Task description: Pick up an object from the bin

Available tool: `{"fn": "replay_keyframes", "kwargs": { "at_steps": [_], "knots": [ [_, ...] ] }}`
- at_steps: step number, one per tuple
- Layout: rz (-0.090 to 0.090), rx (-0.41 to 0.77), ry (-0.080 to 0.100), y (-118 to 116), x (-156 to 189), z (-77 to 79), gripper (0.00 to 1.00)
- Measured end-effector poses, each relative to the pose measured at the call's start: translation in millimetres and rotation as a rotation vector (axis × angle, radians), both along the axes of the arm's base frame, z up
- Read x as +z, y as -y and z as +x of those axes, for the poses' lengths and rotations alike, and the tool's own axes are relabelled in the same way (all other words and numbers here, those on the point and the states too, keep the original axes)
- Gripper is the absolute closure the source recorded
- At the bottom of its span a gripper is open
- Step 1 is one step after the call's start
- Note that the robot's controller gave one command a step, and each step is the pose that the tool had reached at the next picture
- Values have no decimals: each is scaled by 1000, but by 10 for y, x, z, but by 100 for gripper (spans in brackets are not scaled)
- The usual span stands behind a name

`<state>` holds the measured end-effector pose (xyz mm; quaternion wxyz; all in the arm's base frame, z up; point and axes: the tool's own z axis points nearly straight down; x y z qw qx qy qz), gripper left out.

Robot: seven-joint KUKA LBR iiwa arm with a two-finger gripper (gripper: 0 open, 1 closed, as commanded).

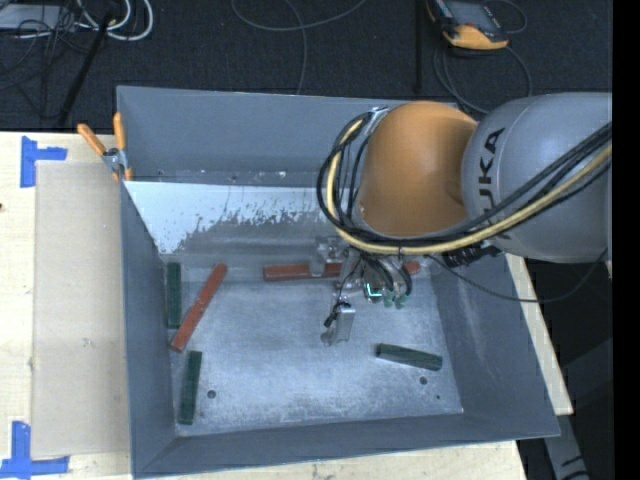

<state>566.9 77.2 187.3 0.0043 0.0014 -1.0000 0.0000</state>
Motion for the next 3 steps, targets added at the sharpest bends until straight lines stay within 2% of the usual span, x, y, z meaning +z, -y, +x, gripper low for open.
{"fn": "replay_keyframes", "kwargs": {
  "at_steps": [1, 2, 3],
  "knots": [
    [-3, -106, 14, 901, 290, 284, 0],
    [1, 263, 2, 1452, -517, 96, 0],
    [4, 266, -2, 1487, -1221, -276, 0]
  ]
}}
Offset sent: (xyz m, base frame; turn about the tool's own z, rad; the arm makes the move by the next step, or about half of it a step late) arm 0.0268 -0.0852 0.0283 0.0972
